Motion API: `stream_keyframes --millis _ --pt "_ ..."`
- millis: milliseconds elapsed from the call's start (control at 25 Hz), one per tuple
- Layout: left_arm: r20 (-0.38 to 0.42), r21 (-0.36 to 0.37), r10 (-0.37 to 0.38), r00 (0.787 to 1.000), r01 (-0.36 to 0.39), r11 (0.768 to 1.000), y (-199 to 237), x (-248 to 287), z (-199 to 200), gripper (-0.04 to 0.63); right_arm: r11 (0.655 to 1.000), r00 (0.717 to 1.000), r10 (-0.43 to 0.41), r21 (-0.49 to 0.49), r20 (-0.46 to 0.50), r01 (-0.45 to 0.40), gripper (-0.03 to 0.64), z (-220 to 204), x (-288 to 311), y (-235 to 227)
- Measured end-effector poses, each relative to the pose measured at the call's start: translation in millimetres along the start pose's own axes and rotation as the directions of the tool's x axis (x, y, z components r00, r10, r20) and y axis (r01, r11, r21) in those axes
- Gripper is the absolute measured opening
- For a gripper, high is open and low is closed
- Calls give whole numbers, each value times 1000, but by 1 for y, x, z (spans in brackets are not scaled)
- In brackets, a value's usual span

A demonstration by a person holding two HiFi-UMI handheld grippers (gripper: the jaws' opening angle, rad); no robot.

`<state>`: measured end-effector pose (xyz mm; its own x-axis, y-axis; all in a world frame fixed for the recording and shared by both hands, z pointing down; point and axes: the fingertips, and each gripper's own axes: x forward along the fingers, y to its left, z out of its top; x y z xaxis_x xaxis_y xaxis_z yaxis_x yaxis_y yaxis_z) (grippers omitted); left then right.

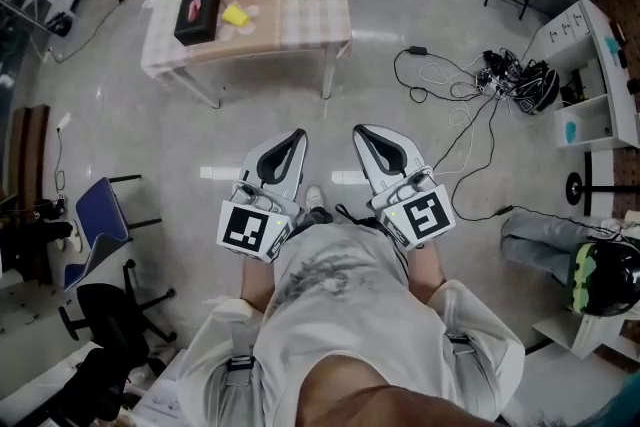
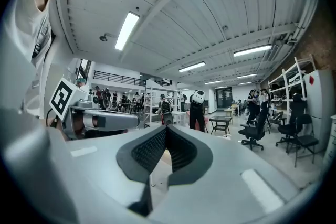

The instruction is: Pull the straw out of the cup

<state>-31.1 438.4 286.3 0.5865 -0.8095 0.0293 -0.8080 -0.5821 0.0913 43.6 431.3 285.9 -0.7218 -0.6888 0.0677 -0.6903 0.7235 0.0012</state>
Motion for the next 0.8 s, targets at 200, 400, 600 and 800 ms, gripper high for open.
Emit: stream_keyframes --millis 200,400,600,800 --pt "-3 -7 -21 1000 21 1000 29 11 3 2 1000 1000 -19 -8 -12 19 9 2 31 -5" --pt "-8 -11 -34 999 34 999 47 21 4 2 999 999 -38 -6 -9 38 9 4 49 -12" --pt "-23 -21 -33 999 33 999 57 32 2 2 999 998 -45 3 -33 45 9 1 58 -23" --pt "-40 -25 -24 999 23 999 65 54 0 2 999 999 -38 19 -33 38 9 -2 70 -46"
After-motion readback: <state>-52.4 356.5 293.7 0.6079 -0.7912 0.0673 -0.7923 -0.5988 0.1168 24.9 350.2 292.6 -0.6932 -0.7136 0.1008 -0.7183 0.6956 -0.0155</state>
